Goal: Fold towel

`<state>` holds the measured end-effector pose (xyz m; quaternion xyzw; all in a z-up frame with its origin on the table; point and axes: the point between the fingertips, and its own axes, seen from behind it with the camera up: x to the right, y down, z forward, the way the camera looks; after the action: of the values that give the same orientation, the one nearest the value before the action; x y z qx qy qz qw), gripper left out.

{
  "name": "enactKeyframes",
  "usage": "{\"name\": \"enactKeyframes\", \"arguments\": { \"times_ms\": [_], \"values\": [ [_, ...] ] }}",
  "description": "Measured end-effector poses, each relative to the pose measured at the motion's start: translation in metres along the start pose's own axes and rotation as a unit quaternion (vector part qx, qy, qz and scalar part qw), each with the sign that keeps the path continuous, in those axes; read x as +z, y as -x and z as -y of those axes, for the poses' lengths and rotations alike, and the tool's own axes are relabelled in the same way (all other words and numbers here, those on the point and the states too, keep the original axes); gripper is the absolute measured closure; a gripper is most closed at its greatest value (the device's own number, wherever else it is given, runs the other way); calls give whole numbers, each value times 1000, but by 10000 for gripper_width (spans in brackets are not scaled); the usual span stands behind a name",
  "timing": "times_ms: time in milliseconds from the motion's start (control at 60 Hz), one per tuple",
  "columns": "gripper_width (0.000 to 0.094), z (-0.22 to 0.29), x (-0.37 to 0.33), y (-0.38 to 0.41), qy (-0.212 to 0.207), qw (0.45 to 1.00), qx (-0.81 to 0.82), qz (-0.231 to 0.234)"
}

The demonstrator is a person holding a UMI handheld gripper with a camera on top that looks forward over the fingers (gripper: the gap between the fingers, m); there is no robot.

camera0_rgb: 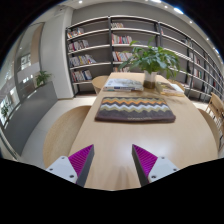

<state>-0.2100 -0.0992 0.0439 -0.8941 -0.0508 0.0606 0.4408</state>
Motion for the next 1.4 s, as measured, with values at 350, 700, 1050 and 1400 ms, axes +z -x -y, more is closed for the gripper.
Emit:
{"name": "enactKeyframes", "arguments": {
  "times_ms": [350,700,1050,1400],
  "values": [
    [184,107,183,51,5,1000,-1,-16],
    [626,114,229,21,33,996,-38,-77],
    [898,166,183,-31,13,998,1,-54],
    [883,178,151,-208,14,998,-14,-63]
  ]
}}
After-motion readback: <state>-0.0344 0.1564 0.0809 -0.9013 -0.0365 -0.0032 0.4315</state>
